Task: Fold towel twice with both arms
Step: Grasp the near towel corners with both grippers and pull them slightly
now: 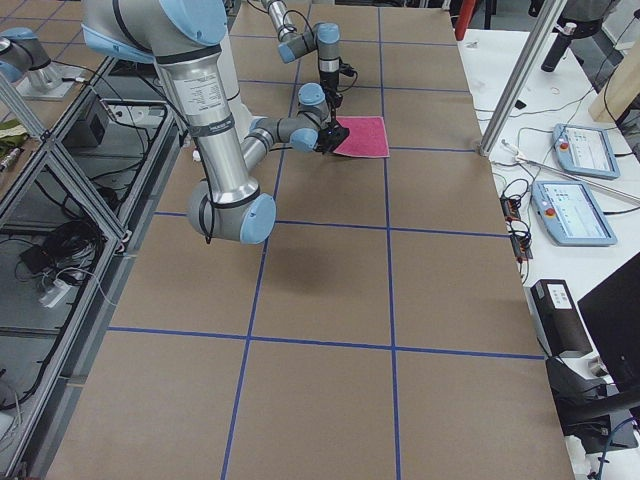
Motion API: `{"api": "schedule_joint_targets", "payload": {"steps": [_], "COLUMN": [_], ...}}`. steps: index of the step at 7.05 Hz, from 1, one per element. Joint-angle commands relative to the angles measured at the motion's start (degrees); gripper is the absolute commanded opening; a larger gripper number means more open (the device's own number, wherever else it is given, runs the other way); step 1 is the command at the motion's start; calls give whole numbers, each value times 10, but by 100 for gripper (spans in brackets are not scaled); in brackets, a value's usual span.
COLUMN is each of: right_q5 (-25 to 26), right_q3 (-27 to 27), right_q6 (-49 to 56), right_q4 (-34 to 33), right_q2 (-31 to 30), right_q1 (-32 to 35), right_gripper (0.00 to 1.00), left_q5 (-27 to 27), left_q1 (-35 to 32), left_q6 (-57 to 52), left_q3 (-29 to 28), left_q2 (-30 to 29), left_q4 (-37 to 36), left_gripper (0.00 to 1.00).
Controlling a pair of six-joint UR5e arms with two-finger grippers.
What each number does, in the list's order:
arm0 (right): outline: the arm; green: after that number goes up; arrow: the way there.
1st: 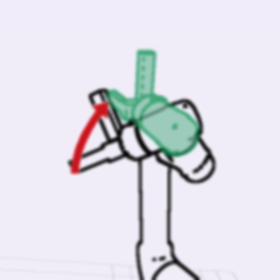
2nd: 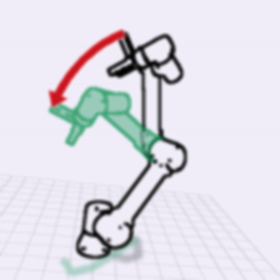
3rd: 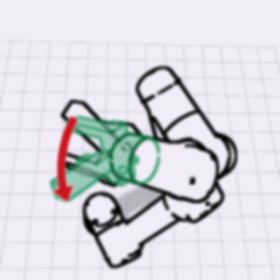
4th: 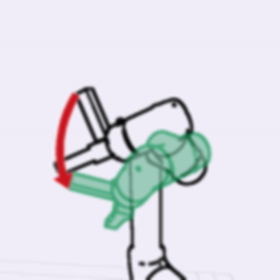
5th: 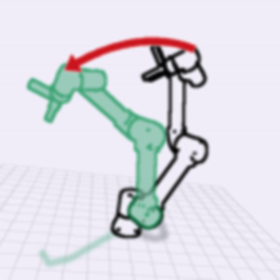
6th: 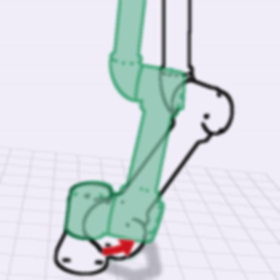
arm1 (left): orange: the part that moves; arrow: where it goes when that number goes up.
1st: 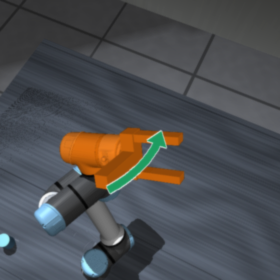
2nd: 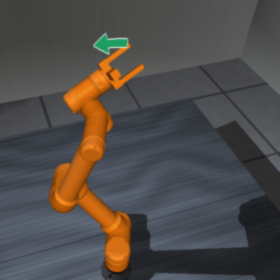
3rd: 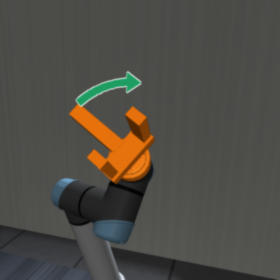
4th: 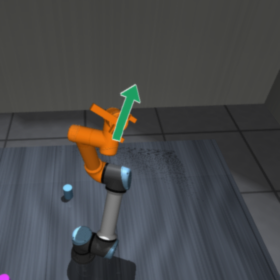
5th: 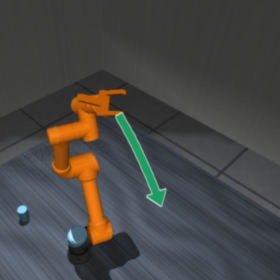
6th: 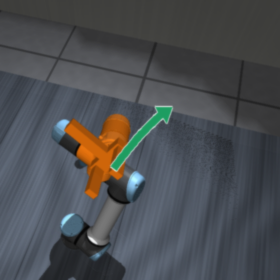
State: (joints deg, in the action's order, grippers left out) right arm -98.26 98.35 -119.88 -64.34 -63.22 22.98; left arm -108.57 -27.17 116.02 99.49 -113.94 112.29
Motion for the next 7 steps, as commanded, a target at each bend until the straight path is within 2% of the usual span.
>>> {"api": "schedule_joint_targets", "payload": {"steps": [1,2,3,5,7], "right_q5": [0,1,1,0,-1], "right_q3": [0,-1,-1,0,28], "right_q6": [0,0,0,0,0], "right_q4": [0,0,0,0,-1], "right_q2": [-3,-3,-3,-2,-20], "right_q1": [0,0,0,0,2], "right_gripper": [0,0,0,0,0], "left_q5": [0,0,0,-1,-5], "left_q1": [1,1,1,1,0], "left_q6": [1,1,1,3,2], "left_q3": [-5,-6,-6,-5,1], "left_q2": [-4,-4,-5,-10,-10], "left_q4": [0,0,0,0,-1], "left_gripper": [42,26,0,0,0]}}
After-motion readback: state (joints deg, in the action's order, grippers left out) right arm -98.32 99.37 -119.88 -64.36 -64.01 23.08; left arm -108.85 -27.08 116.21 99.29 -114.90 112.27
